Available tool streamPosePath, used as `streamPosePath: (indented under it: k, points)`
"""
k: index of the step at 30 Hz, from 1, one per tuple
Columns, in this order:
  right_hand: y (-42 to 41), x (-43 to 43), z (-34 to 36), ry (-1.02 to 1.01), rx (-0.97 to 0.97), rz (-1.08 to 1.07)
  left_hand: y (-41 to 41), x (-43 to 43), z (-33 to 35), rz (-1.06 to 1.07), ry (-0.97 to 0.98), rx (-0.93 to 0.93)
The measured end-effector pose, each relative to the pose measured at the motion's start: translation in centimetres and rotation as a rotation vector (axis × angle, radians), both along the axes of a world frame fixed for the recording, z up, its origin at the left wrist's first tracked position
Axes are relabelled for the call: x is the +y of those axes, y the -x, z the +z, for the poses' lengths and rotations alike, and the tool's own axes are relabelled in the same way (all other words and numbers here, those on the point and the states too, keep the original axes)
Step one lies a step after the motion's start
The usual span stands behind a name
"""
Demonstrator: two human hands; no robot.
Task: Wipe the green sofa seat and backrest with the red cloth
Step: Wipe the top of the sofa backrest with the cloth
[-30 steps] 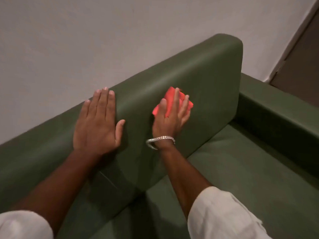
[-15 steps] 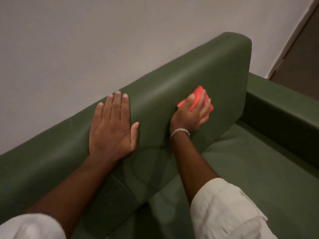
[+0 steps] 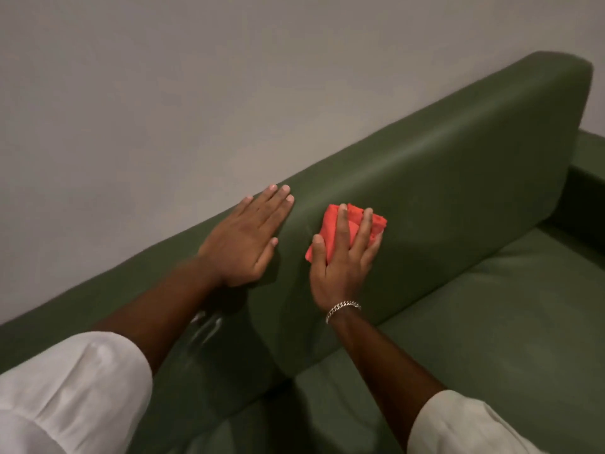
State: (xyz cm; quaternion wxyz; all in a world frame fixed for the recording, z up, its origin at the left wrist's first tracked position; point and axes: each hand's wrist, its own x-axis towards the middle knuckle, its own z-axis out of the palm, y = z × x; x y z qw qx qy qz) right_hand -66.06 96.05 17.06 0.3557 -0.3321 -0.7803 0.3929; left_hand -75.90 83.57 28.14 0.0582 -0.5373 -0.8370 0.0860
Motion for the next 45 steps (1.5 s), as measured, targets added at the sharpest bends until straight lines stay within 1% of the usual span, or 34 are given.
streamPosePath:
  k: [2, 5, 7, 9, 10, 13, 14, 15, 17, 18, 19, 20, 22, 23, 24, 26, 27, 28, 29, 30, 31, 32, 33, 34, 36, 37, 38, 39, 42, 43, 44, 45]
  points:
    - [-0.1, -2.1, -0.3, -0.078, -0.006, 0.040, 0.5, -3.7, 0.3, 0.001, 0.028, 0.000]
    - [-0.1, -6.9, -1.2, -0.265, -0.027, 0.118, 1.3, -9.2, 0.5, 0.018, 0.034, 0.007]
    - [-0.4, -10.5, -1.9, -0.289, -0.030, 0.155, 1.7, -12.8, 0.4, 0.025, 0.013, 0.000]
    - [-0.7, -15.2, -2.4, -0.206, 0.016, 0.180, 2.0, -17.3, 0.1, 0.028, -0.009, 0.002]
    - [-0.7, -17.7, -2.5, -0.113, 0.066, 0.155, 2.2, -19.7, -0.1, 0.029, -0.009, 0.013]
    - [1.3, -23.6, -1.2, 0.256, 0.232, -0.012, 2.6, -26.0, -0.4, 0.038, 0.002, 0.036]
    - [2.3, -25.2, -0.6, 0.305, 0.251, -0.051, 2.8, -27.8, -0.3, 0.038, 0.009, 0.040]
    - [2.8, -26.9, -0.4, 0.274, 0.241, -0.062, 2.9, -29.6, -0.4, 0.037, 0.015, 0.044]
    - [2.4, -30.1, -1.3, 0.109, 0.178, 0.011, 3.0, -32.7, -0.5, 0.045, 0.024, 0.065]
    - [1.9, -31.2, -2.1, 0.062, 0.131, 0.023, 2.9, -34.1, -0.7, 0.054, 0.029, 0.083]
    - [1.7, -31.4, -2.7, 0.093, 0.106, -0.029, 2.8, -35.2, -0.9, 0.061, 0.034, 0.104]
    - [2.0, -30.8, -3.1, 0.192, 0.098, -0.134, 2.7, -35.9, -1.2, 0.066, 0.031, 0.125]
    - [3.9, -28.8, -2.5, 0.466, 0.157, -0.359, 2.8, -36.1, -1.8, 0.074, 0.016, 0.150]
    - [4.9, -28.3, -2.0, 0.491, 0.185, -0.436, 2.9, -36.0, -2.0, 0.074, 0.006, 0.156]
    - [5.4, -28.4, -1.6, 0.394, 0.182, -0.441, 2.9, -36.0, -2.2, 0.078, -0.002, 0.164]
    - [4.6, -31.0, -3.1, 0.043, 0.131, -0.235, 2.8, -36.0, -2.5, 0.085, -0.010, 0.189]
    - [3.4, -32.8, -4.5, -0.039, 0.085, -0.147, 2.8, -36.0, -2.5, 0.086, -0.008, 0.203]
    - [2.1, -33.9, -5.9, 0.010, 0.057, -0.146, 2.8, -36.0, -2.5, 0.080, -0.008, 0.214]
    - [1.5, -34.4, -7.3, 0.192, 0.060, -0.234, 2.8, -35.9, -2.6, 0.071, -0.012, 0.224]
    - [1.8, -34.2, -8.1, 0.451, 0.095, -0.373, 2.8, -36.0, -2.8, 0.071, -0.022, 0.231]
    - [2.7, -33.6, -7.9, 0.641, 0.134, -0.479, 2.9, -36.1, -3.0, 0.073, -0.039, 0.234]
    - [3.9, -32.9, -7.3, 0.686, 0.138, -0.561, 3.1, -36.1, -3.2, 0.065, -0.060, 0.235]
    - [4.9, -32.7, -6.6, 0.601, 0.116, -0.589, 3.3, -36.0, -3.3, 0.054, -0.077, 0.237]
    - [5.5, -33.3, -6.0, 0.431, 0.121, -0.536, 3.5, -36.0, -3.4, 0.050, -0.085, 0.247]
    - [4.2, -36.6, -6.3, 0.041, 0.090, -0.280, 3.3, -35.9, -3.4, 0.059, -0.095, 0.245]
    - [2.7, -38.1, -6.6, -0.069, 0.061, -0.142, 3.1, -35.9, -3.3, 0.074, -0.103, 0.233]
    - [1.8, -37.9, -7.1, -0.099, 0.052, -0.077, 2.9, -35.8, -3.3, 0.091, -0.117, 0.228]
    - [2.1, -36.4, -7.1, -0.079, 0.086, -0.091, 2.9, -35.9, -3.4, 0.104, -0.127, 0.235]
    - [5.6, -29.5, -4.0, 0.137, 0.196, -0.365, 2.9, -35.9, -3.9, 0.135, -0.147, 0.268]
    - [6.2, -28.6, -3.1, 0.125, 0.195, -0.425, 2.9, -35.9, -4.2, 0.155, -0.163, 0.271]
    - [5.9, -28.7, -3.0, 0.038, 0.163, -0.393, 2.6, -35.8, -4.4, 0.184, -0.186, 0.268]
    - [4.8, -29.7, -3.9, -0.096, 0.129, -0.267, 2.2, -35.8, -4.6, 0.216, -0.211, 0.255]
